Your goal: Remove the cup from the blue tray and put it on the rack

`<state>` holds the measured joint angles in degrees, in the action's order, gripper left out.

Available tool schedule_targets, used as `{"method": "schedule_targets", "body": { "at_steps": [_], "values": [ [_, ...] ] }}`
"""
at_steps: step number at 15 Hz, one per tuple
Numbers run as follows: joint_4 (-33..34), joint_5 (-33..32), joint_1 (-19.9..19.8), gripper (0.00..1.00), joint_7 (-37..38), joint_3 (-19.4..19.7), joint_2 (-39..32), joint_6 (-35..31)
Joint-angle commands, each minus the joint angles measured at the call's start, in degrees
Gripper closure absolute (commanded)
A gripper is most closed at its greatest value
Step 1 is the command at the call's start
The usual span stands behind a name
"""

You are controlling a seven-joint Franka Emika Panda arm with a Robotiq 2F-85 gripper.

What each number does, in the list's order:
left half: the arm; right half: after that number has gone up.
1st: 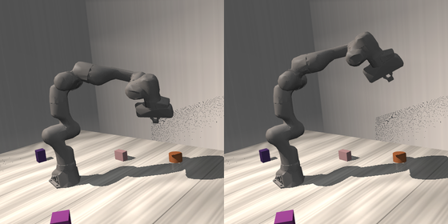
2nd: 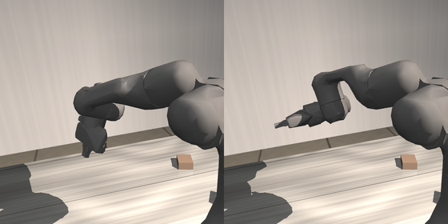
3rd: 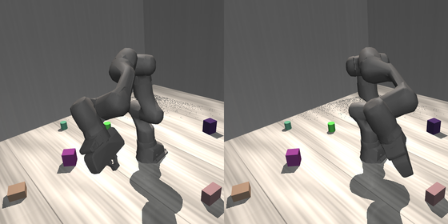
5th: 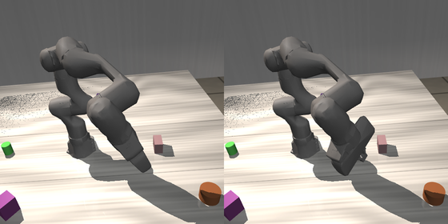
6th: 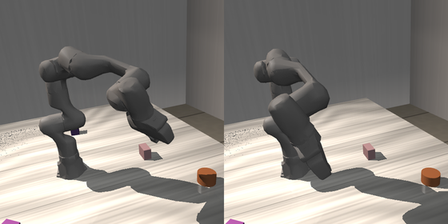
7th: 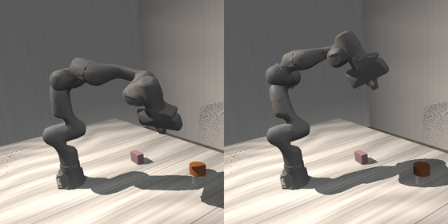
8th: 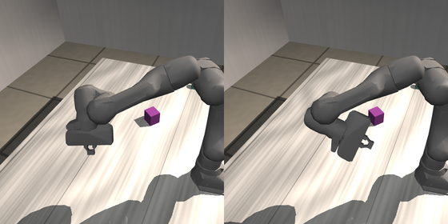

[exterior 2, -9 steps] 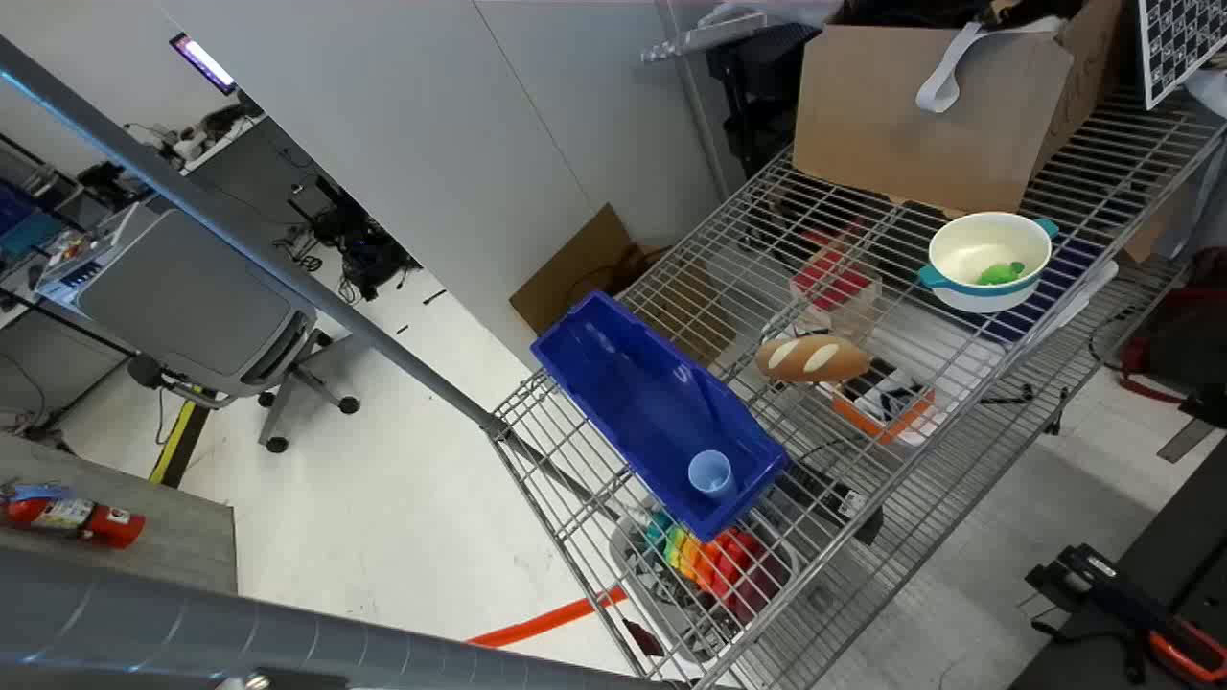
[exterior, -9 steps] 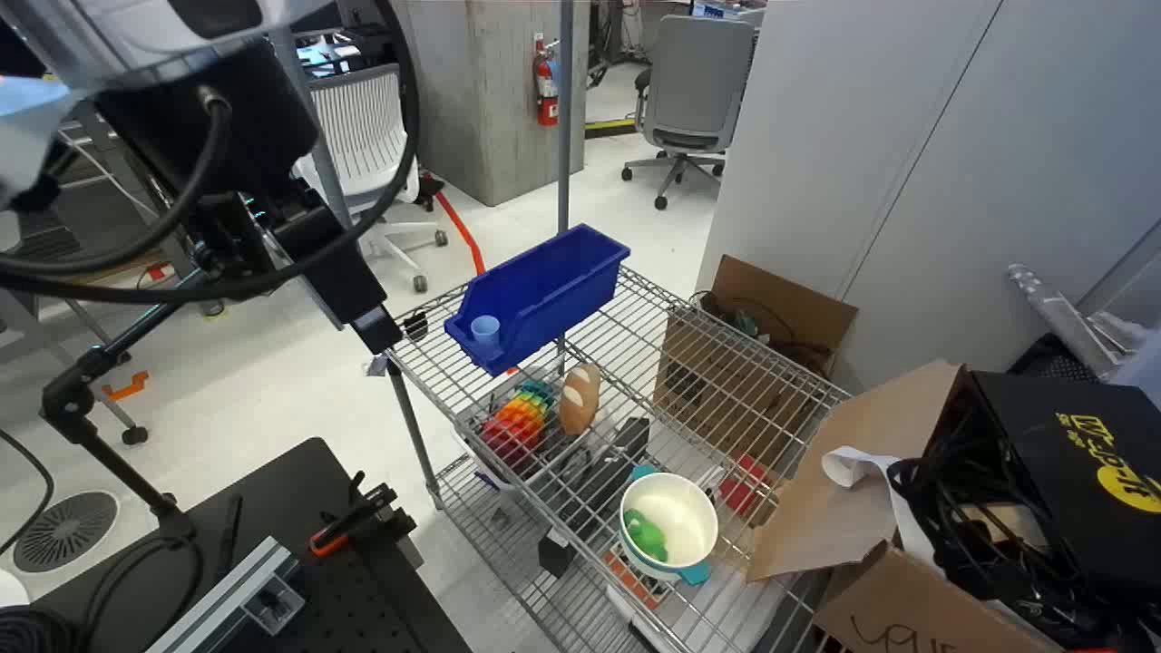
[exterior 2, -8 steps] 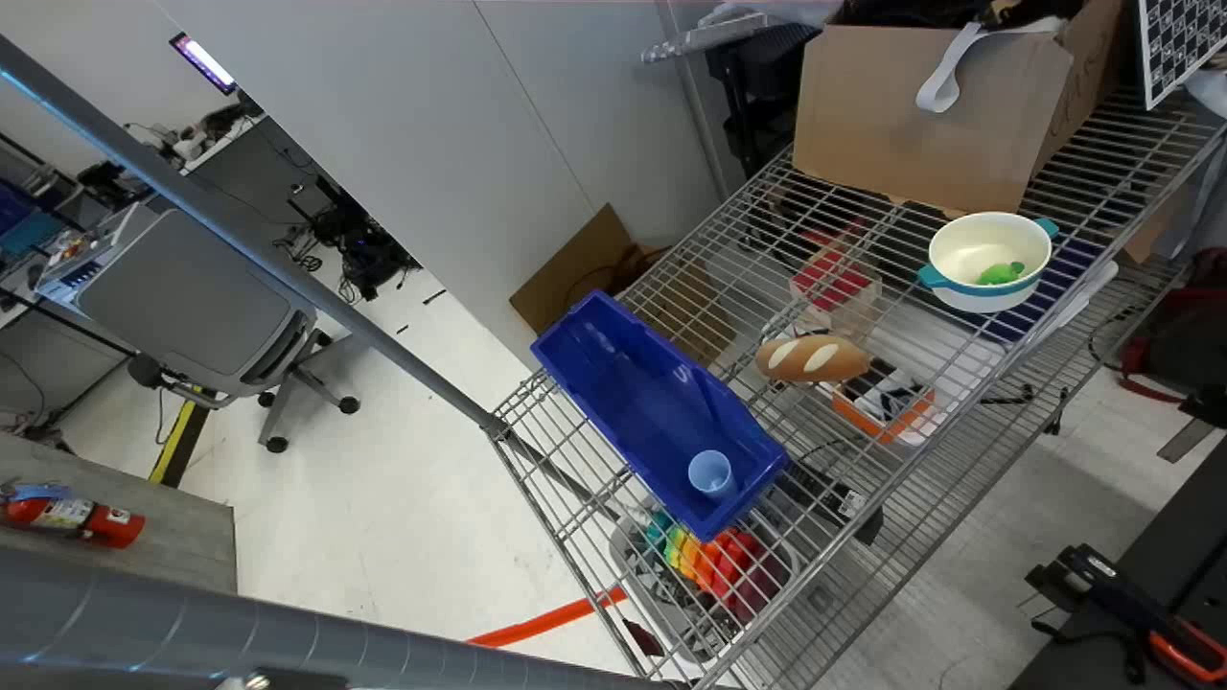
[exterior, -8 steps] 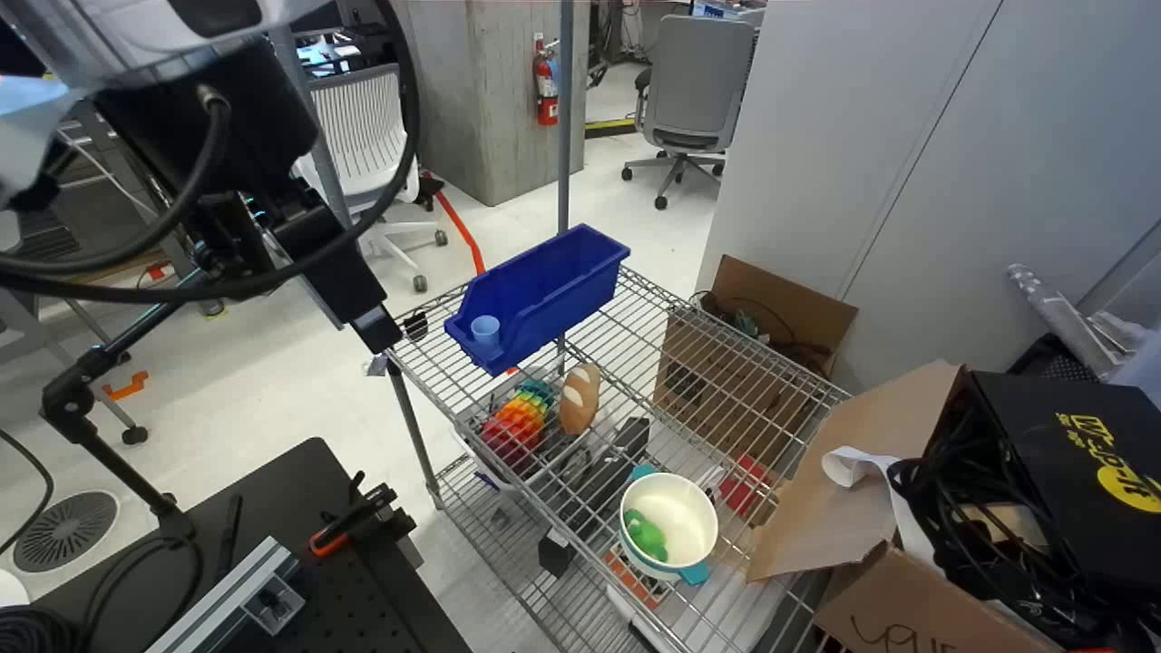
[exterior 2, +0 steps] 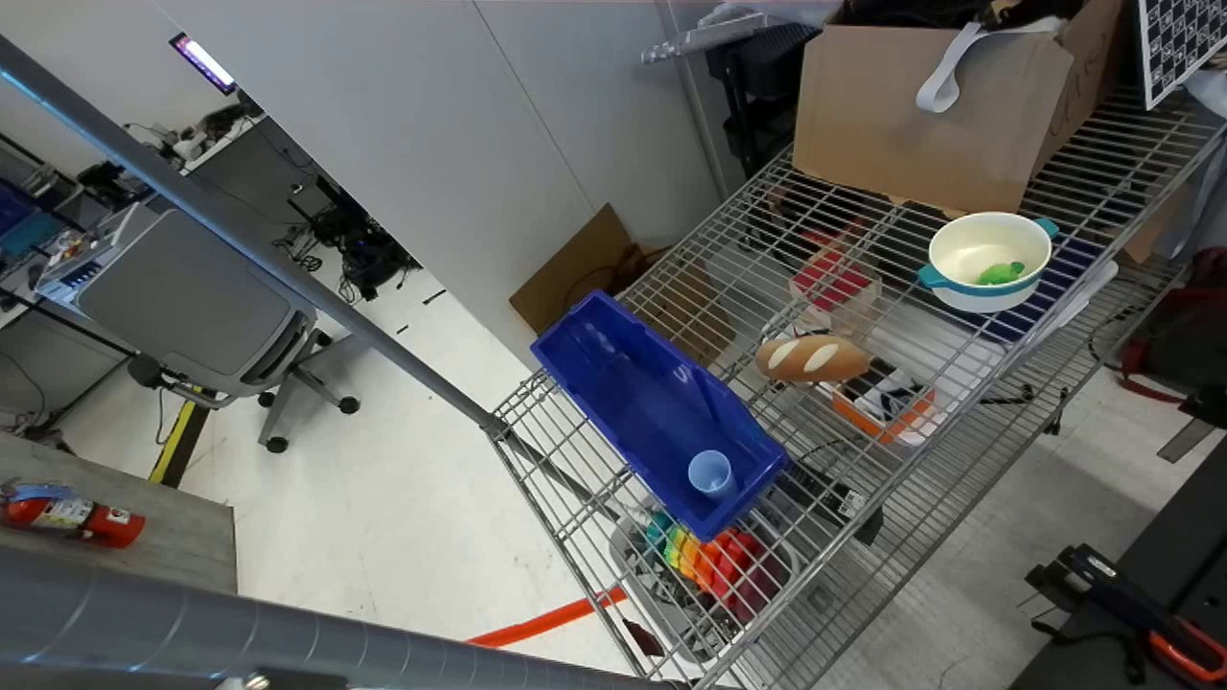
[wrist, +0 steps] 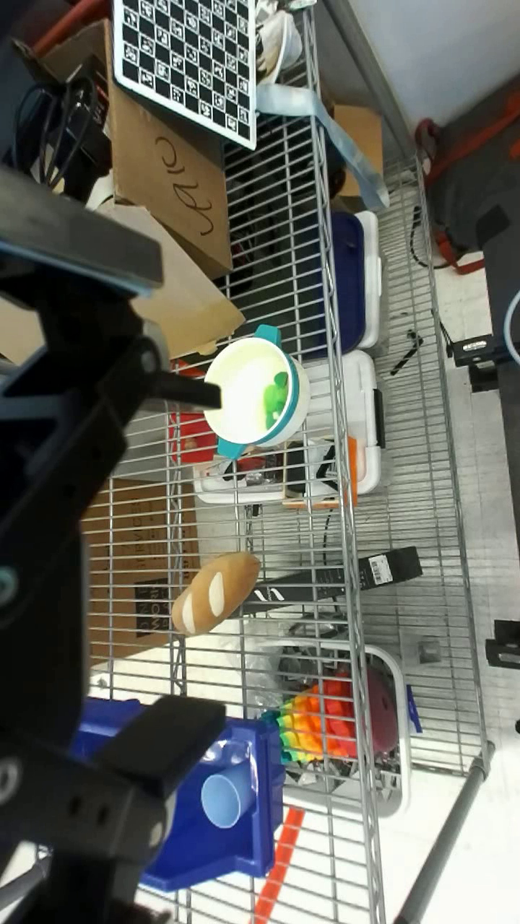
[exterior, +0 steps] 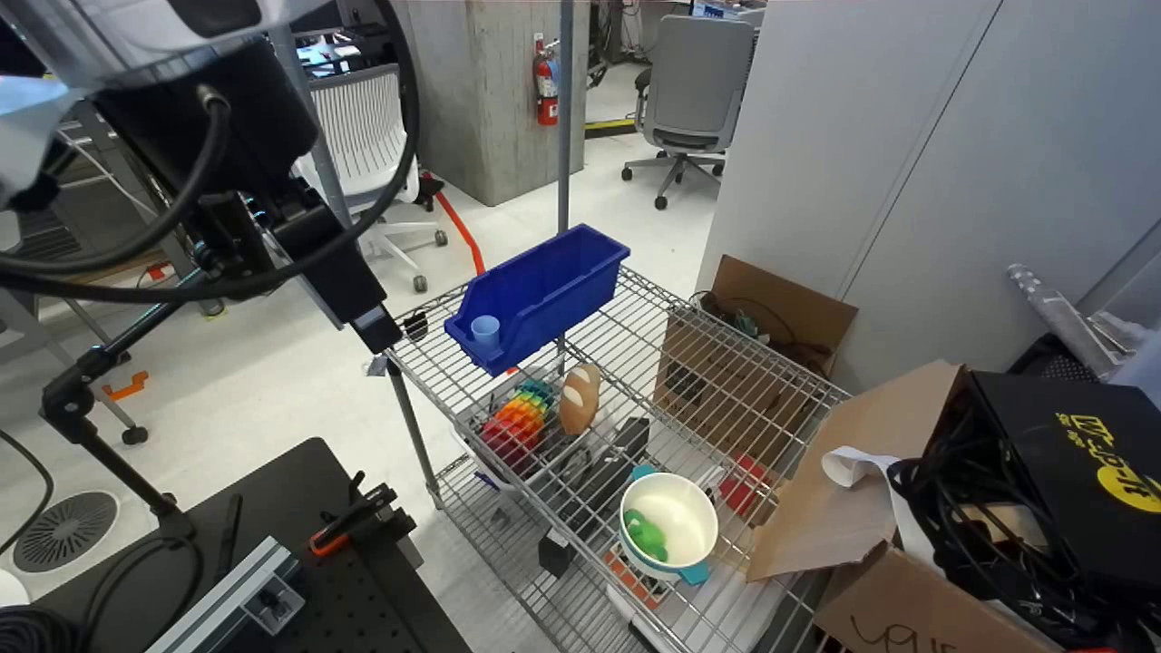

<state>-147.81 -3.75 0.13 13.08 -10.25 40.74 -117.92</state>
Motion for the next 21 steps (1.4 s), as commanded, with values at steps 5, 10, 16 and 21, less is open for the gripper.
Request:
{"method": "schedule_targets", "body": {
  "at_steps": [5,10,16,21],
  "values": [
    [0.8,-1.0,0.2,0.00,1.4,-0.7,-2.4,-0.6],
    [5.9,2.1,2.9,0.00,0.3,-1.3,-14.1,-4.6],
    [20.9,2.2,4.8,0.00,1.0,-1.7,-35.6,-11.9],
    [32.6,2.6,8.2,0.00,-0.8,-1.3,-52.6,-13.6]
  ]
}}
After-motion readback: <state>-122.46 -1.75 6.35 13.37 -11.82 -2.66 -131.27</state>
